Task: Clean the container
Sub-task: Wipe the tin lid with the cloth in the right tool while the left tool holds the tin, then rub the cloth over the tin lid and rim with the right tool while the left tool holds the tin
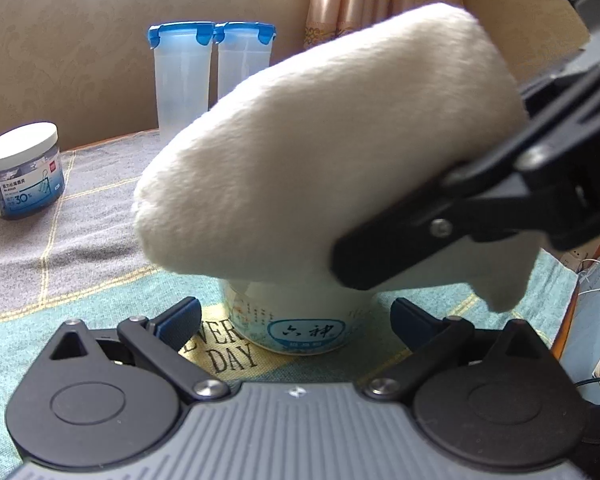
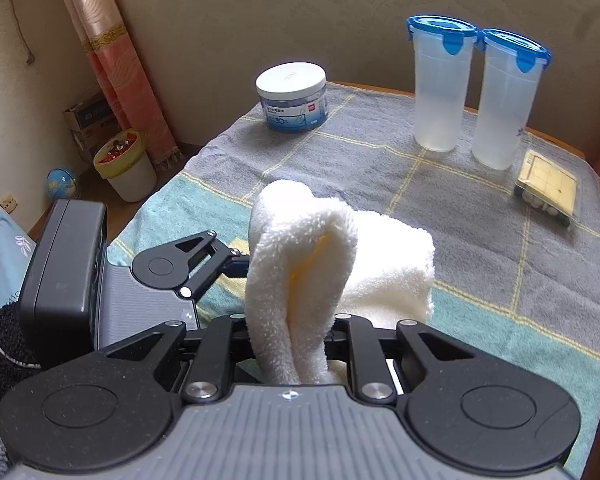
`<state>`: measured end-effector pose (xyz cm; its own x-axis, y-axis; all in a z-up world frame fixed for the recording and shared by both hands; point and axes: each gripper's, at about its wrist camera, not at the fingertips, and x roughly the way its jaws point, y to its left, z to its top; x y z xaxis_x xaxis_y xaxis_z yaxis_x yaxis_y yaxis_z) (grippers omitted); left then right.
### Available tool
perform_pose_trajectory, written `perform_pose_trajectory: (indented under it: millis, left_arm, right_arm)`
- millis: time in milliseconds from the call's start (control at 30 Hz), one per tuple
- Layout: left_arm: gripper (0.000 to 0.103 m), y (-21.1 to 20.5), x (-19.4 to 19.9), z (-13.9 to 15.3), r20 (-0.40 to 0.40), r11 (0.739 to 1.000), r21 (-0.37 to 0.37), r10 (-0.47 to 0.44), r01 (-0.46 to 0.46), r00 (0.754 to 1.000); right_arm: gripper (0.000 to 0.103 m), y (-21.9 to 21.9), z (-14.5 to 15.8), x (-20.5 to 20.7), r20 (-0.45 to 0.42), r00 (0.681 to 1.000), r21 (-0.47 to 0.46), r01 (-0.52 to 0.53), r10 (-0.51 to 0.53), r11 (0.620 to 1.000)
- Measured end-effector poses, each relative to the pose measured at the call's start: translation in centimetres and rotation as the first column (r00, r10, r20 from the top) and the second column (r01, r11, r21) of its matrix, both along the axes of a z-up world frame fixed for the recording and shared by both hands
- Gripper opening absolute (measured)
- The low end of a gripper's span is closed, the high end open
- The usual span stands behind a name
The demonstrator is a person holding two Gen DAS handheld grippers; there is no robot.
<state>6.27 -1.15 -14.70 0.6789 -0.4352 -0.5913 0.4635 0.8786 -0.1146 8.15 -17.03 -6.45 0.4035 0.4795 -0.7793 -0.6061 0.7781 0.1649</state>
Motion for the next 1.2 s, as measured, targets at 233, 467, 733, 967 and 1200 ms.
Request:
perform_pose_trajectory:
  millis: [233,467,733,967,1200]
  left_arm:
    - [0.100,-0.3,0.0,0.0,-0.008,1.000,0.006,0.007,-0.007,1.000]
    - [0.100,-0.5,0.0,0.1,-0.013,1.000,0.008,0.002,-0.002,1.000]
    - [0.100,-0.4,0.9,0.0,-0.018,1.000,-0.002,-0.002,0.002,1.000]
    - [0.100,0.0,1.1,-0.3,-0.020,1.000,-0.007,-0.004,0.004,1.000]
    - [0.100,0.0,1.7,-0.4,-0.024,1.000,-0.012,-0.005,0.005,1.000]
  right_arm:
    - [0.022,-2.2,0.1,-0.1,-0.001,0.998,-0.003,0.060,-0.060,0.998]
    - [0.021,-2.7,0.0,1.1,0.009,0.996,-0.010,0.088,-0.088,0.996]
    - [0.021,-3.5,0.5,2.8,0.039,0.986,-0.006,0.160,-0.159,0.987]
    - [0.021,-3.5,2.3,4.0,0.107,0.977,-0.009,0.184,-0.182,0.983]
    - [0.021,-0.8,1.1,5.1,0.093,0.988,-0.038,0.127,-0.123,0.991]
